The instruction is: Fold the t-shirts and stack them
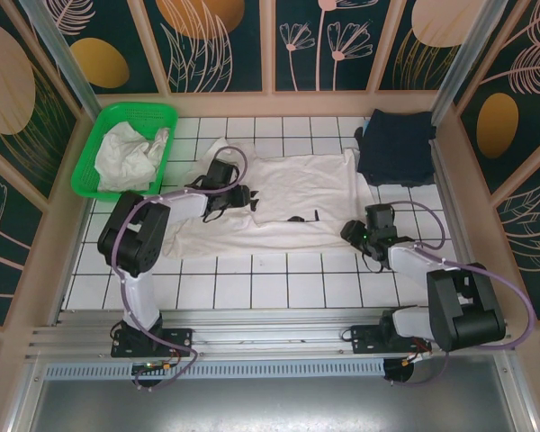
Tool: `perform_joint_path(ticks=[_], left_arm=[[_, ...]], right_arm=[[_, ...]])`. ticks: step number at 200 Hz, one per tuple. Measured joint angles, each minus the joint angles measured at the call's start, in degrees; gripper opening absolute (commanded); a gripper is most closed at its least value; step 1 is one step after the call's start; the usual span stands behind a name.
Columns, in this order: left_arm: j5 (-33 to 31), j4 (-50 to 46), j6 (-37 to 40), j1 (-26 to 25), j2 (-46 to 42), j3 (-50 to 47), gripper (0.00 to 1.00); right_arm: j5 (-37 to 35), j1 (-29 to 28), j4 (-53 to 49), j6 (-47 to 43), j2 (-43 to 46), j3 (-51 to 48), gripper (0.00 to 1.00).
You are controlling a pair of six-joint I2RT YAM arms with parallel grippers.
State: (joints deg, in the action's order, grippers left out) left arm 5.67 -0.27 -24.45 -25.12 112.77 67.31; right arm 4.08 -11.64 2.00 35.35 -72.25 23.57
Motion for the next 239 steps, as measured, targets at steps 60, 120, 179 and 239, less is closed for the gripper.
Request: perform_joint_path(ticks=[60, 120, 179, 239], left_arm=[[1.0, -4.9, 4.8, -0.1, -2.1, 1.4, 0.52], [-0.8, -15.0, 18.4, -1.8, -3.6, 1.1, 0.48], [-1.7, -18.1, 22.8, -1.9, -0.1, 4.3, 0.13], [-2.0, -21.6, 24.7, -2.6, 0.5, 11.7, 0.13]], right_arm=[[0.4, 0.5, -1.0, 0.0, 3.9, -1.2, 0.52], [0.8, 1.2, -1.4, -0.1, 4.2, -1.2, 0.52], [2.3, 2.1, -1.3, -0.5, 4.2, -1.3, 0.52], [4.8, 3.9, -0.4, -0.9, 4.3, -2.6, 0.52]])
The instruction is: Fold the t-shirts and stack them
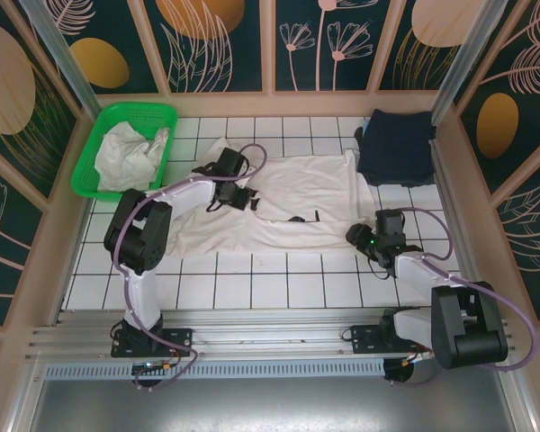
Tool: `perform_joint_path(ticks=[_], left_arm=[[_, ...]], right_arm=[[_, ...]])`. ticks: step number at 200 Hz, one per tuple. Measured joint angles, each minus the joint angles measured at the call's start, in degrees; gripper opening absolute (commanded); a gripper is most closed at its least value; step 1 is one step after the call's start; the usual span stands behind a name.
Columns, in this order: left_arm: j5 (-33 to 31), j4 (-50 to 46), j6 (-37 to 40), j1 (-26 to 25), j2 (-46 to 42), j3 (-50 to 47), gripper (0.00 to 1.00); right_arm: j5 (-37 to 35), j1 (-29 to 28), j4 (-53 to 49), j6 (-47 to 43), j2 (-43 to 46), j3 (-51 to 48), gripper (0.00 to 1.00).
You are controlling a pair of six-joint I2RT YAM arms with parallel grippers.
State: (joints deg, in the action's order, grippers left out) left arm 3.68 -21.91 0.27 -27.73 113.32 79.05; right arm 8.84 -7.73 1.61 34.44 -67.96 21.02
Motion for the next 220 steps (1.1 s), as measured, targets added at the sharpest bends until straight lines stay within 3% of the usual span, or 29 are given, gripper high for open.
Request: perform_joint_path(ticks=[15, 28, 60, 90, 108, 125, 155, 184, 198, 220], left_arm=[[-1.3, -0.7, 2.0, -1.3, 0.8, 2.5, 0.19], [-1.9, -1.2, 4.1, -3.3, 1.9, 4.8, 0.31], [-4.1, -1.8, 6.5, -7.2, 4.5, 7.4, 0.39], [-5.8, 1.0, 4.8, -6.8, 3.2, 3.6, 0.49], [-8.2, 4.7, 0.5, -6.4, -1.6, -3.0, 0.59], [-9.8, 8.9, -4.3, -6.1, -9.0, -11.4, 0.76], [-10.8, 17.3, -15.8, -3.6, -23.4, -28.2, 0.78], [-10.2, 22.6, -24.8, 2.4, -26.6, -39.7, 0.78], [-10.7, 22.5, -28.6, 4.3, -26.6, -43.3, 0.79], [-11.2, 25.8, -32.7, 4.6, -27.4, -45.6, 0.82]], right_arm=[[0.3, 0.2, 0.0, -0.3, 0.0, 0.0, 0.52], [0.6, 0.7, 0.0, -0.9, 0.0, 0.0, 0.52], [1.9, 2.4, 0.8, -1.1, 0.4, -0.6, 0.52], [3.1, 2.5, 1.2, -1.1, 0.5, -0.8, 0.52], [4.0, 2.4, 1.2, -1.1, 0.8, -0.8, 0.52], [4.7, 1.3, 1.7, -1.0, 1.3, -0.8, 0.52], [5.0, -2.5, 3.2, -0.9, 0.5, 0.2, 0.51], [4.0, -2.7, 3.7, -0.9, -3.9, 2.3, 0.51], [3.2, -1.0, 3.4, -0.9, -4.3, 2.1, 0.51], [4.9, 6.9, 3.8, -0.9, -3.5, 0.4, 0.51]])
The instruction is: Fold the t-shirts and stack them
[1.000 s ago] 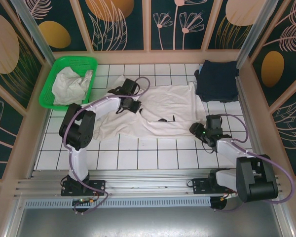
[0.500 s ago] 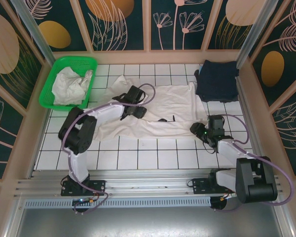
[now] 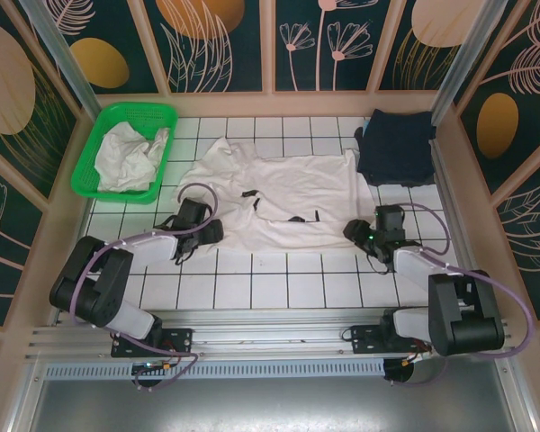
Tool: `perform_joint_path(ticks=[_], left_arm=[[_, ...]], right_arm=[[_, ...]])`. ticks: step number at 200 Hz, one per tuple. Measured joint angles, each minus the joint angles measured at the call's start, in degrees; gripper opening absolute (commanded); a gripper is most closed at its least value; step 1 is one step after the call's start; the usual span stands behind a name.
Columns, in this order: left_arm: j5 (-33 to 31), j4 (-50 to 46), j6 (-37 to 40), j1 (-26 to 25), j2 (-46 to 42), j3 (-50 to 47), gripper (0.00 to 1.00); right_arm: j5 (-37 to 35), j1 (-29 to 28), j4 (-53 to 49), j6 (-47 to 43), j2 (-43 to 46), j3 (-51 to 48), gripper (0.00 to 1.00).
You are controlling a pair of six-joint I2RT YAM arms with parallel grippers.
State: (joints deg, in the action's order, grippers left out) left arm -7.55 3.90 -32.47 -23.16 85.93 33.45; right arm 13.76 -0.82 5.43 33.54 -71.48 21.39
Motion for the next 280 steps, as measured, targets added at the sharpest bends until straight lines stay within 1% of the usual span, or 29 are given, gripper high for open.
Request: perform_joint_path(ticks=[8, 18, 31, 46, 59, 83, 99, 109, 137, 157, 186, 213, 232, 246, 255, 280], left_arm=[[-0.2, 1.3, -1.2, 0.2, -0.2, -0.9, 0.82], [0.0, 2.6, -2.4, 0.6, -0.7, -1.6, 0.83], [0.0, 3.6, -3.7, 1.7, -1.6, -2.7, 0.84], [-0.2, 3.6, -4.5, 3.0, -3.6, -4.2, 0.87], [-0.5, 3.3, -5.0, 3.6, -5.5, -5.6, 0.88], [-0.4, 1.4, -5.4, 3.8, -8.5, -6.6, 0.91], [0.2, 1.4, -5.3, 3.8, -9.3, -6.4, 0.97], [1.3, 1.5, -5.2, 3.8, -9.2, -5.8, 0.99], [7.2, 6.2, -4.7, 3.8, -6.0, -3.3, 0.98], [9.6, 9.4, -4.7, 3.8, -2.1, -1.9, 0.99], [8.8, 10.3, -4.6, 3.8, -3.0, -5.1, 0.98], [6.5, 8.9, -4.7, 5.3, -9.4, -9.4, 0.98], [4.3, 6.2, -4.6, 6.0, -12.7, -10.0, 0.99], [4.1, 5.2, -4.5, 6.1, -14.6, -10.0, 0.98], [5.0, 5.1, -4.6, 6.1, -15.7, -10.1, 0.99], [8.7, 8.3, -5.4, 5.8, -17.4, -10.4, 0.99]], right_arm=[[0.5, 1.8, 0.0, 0.0, 0.5, -0.3, 0.51], [1.0, 2.6, -0.1, -0.2, 1.0, -0.4, 0.51], [1.7, 2.6, -0.5, -0.2, 1.7, -0.4, 0.51], [2.0, 1.6, -1.3, -0.2, 3.1, -0.3, 0.52], [0.9, -2.1, -2.4, -0.2, 4.7, 0.2, 0.54], [-2.0, -13.5, -3.5, -0.2, 5.0, 4.1, 0.56], [-2.7, -17.3, -2.3, -0.1, 2.9, 7.0, 0.56], [-3.4, -17.9, -1.4, -0.1, 0.4, 8.4, 0.56], [-6.6, -17.9, -1.2, 0.6, -7.6, 9.8, 0.55], [-7.8, -17.6, -1.2, 2.2, -9.8, 8.4, 0.55], [-8.1, -17.2, -0.1, 4.6, -4.4, 3.7, 0.56], [-9.3, -16.8, -3.8, 6.6, 3.2, -0.1, 0.56], [-9.9, -17.1, -6.2, 7.6, 7.3, -0.6, 0.56], [-10.3, -19.2, -6.1, 7.8, 8.3, 0.3, 0.56], [-10.8, -21.7, -6.1, 7.8, 7.8, 1.9, 0.57], [-11.9, -28.4, -4.2, 7.6, 1.9, 8.7, 0.58]])
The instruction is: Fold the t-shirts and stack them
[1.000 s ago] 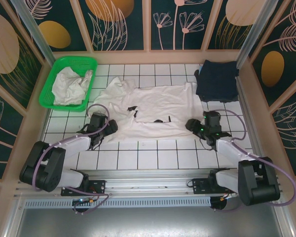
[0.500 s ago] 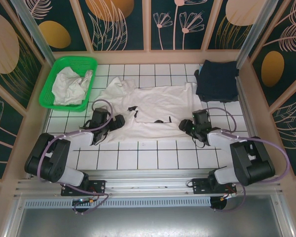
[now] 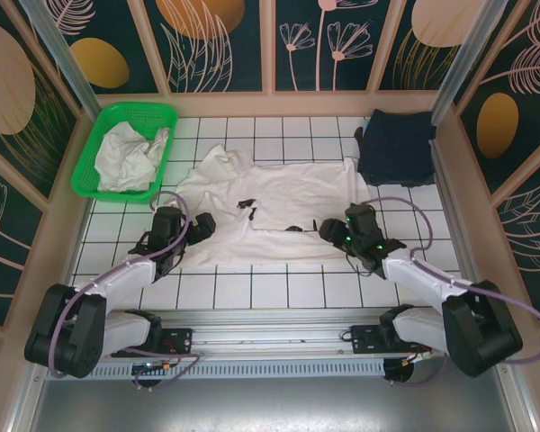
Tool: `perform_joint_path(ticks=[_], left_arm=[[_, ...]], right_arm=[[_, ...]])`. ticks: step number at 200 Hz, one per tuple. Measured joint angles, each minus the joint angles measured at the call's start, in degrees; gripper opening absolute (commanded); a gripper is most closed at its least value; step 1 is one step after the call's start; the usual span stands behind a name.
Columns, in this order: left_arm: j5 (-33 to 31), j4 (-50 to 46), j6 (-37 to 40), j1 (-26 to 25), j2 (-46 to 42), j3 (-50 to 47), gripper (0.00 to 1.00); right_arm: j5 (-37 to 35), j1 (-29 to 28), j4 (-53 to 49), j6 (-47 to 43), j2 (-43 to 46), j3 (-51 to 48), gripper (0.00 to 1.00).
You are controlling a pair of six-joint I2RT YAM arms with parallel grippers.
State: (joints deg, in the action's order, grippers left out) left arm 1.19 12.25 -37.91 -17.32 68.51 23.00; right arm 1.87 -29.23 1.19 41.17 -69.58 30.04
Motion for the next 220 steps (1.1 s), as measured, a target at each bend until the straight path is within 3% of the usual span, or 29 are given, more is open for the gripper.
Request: perform_joint_path(ticks=[33, 57, 120, 160, 183, 220], left_arm=[[5.0, 4.7, -2.8, -2.1, 3.3, -1.0, 0.99], [4.7, 4.7, -4.2, -2.5, 0.8, -6.6, 0.98], [0.8, -5.3, -6.1, 0.4, -5.9, -6.3, 0.98], [-2.4, -13.2, -4.2, 0.9, -11.5, -0.2, 0.98], [-1.5, -12.1, -1.2, 0.9, -5.2, 9.4, 0.99], [-1.2, -10.9, 4.9, 0.9, 17.6, 31.6, 0.98]], right_arm=[[-0.3, -2.0, 5.9, 0.6, -10.2, 2.7, 0.56], [-0.9, -3.3, 9.0, 2.7, -13.9, -0.7, 0.56], [-1.0, -6.2, 8.9, 8.6, -3.5, -8.9, 0.58], [-1.5, 0.2, -1.1, 4.7, 3.7, -7.2, 0.64], [-3.0, 4.6, -5.0, -0.5, 2.9, 1.4, 0.67], [-6.1, 11.4, -5.6, -7.7, -6.3, 17.1, 0.62]])
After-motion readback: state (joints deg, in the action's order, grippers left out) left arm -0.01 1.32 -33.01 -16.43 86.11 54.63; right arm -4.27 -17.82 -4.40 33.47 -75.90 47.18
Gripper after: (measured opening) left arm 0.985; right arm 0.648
